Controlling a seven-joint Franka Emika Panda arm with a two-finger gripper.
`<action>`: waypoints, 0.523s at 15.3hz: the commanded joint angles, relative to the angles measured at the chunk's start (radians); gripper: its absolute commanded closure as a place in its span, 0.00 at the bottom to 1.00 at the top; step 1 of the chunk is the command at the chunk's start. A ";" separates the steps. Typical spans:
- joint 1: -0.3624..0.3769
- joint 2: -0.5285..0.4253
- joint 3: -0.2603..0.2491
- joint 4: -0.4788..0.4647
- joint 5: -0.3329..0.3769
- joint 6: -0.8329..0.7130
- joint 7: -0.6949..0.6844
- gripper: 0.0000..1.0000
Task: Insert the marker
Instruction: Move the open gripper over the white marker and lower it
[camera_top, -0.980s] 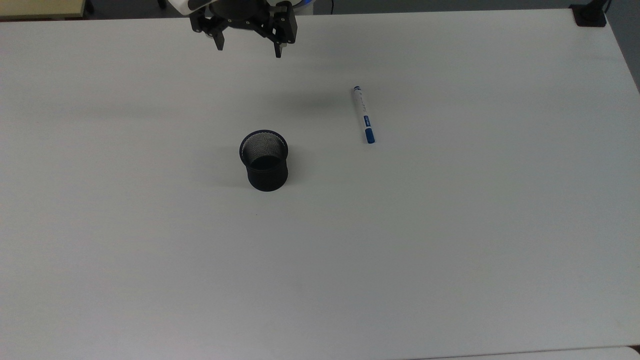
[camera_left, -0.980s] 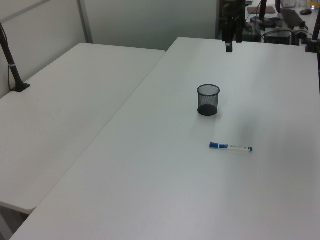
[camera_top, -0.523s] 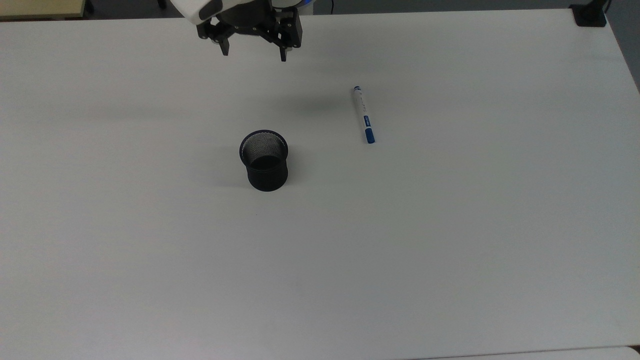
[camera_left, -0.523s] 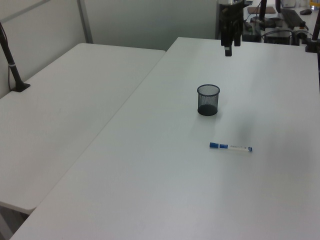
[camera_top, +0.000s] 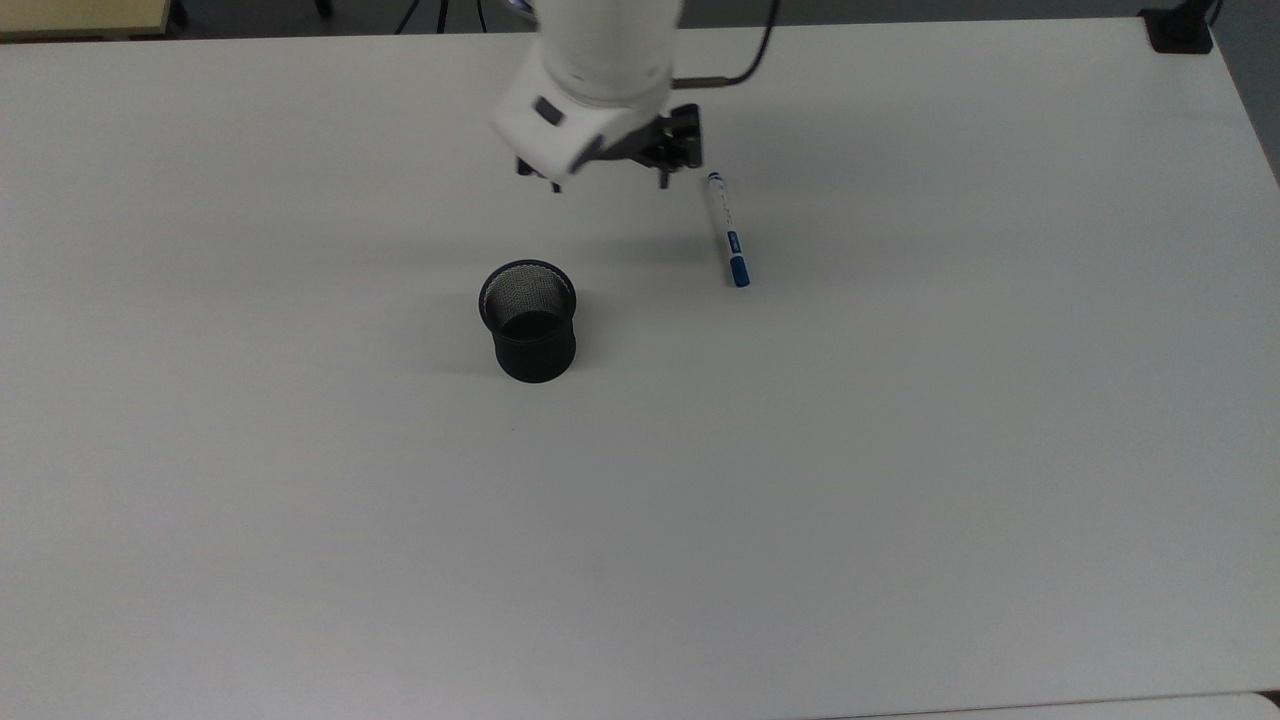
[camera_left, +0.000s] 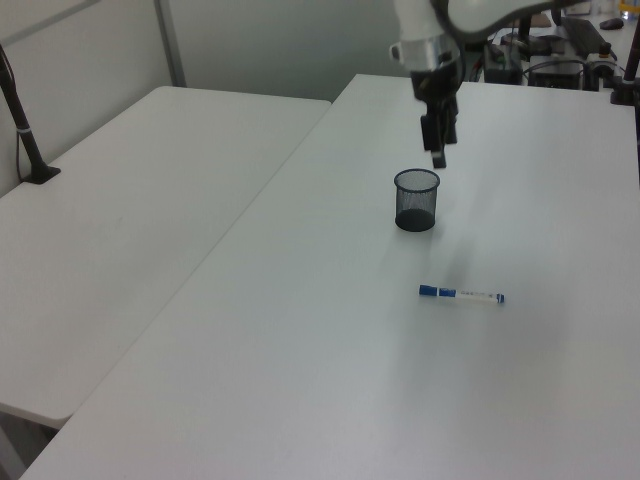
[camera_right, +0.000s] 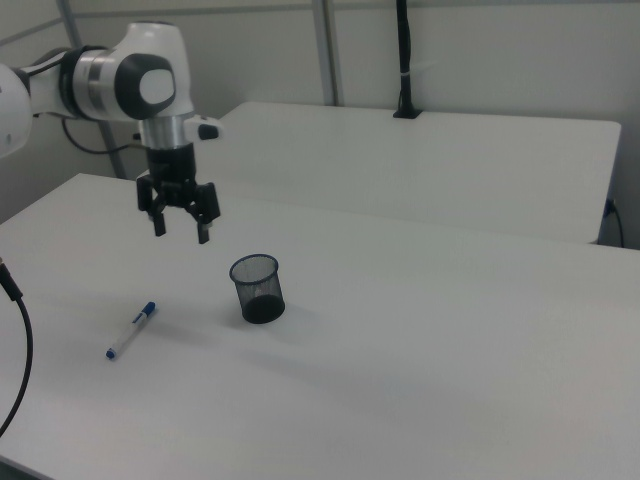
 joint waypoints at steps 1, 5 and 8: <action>0.093 0.048 -0.009 -0.014 -0.004 0.032 -0.024 0.00; 0.163 0.127 -0.008 -0.026 -0.003 0.107 -0.016 0.00; 0.200 0.148 -0.008 -0.046 -0.004 0.114 -0.011 0.11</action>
